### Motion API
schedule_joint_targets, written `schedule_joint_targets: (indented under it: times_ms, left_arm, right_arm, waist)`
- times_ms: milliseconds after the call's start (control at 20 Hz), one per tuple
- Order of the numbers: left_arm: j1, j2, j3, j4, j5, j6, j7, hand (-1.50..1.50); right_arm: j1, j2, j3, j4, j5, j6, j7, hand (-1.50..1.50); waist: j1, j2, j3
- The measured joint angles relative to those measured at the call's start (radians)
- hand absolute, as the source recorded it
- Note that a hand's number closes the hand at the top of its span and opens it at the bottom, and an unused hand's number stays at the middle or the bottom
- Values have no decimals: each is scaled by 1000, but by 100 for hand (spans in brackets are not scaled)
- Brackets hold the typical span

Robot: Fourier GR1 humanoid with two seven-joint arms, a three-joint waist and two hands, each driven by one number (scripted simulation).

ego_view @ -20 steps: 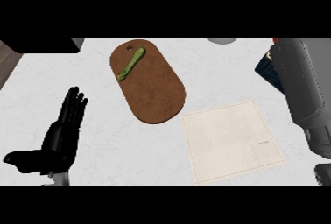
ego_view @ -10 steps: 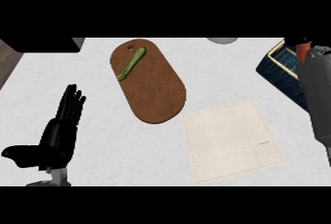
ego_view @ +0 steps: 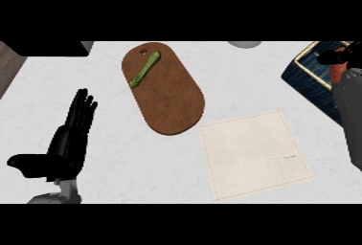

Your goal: Pick the sweet potato from the placemat and place it in the basket

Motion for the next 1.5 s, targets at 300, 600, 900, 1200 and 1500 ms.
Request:
schedule_joint_targets:
  times_ms: [300, 600, 900, 1200, 1500]
  left_arm:
    - [16, -12, -4, -15, -12, -7, 4, 0]
    - [19, -11, 14, 2, -8, -24, -14, 0]
    - [13, -21, 19, -4, -17, -24, 0, 0]
    - [20, -35, 13, -9, -32, -19, -2, 0]
    - [28, -38, 17, -9, -38, -21, -13, 0]
  right_arm:
    - [28, -15, -27, 28, -35, -44, -39, 150]
    - [58, -42, -72, 69, -69, -111, -62, -150]
    - [85, -48, -78, 87, -117, -112, -107, -150]
    - [111, -46, -97, 82, -162, -222, -198, -150]
    - [113, -67, -85, 26, -123, -316, -202, -150]
  waist:
    - [2, 0, 0]
    - [2, 0, 0]
    - [1, 0, 0]
    - [2, 0, 1]
    - [-1, -1, 0]
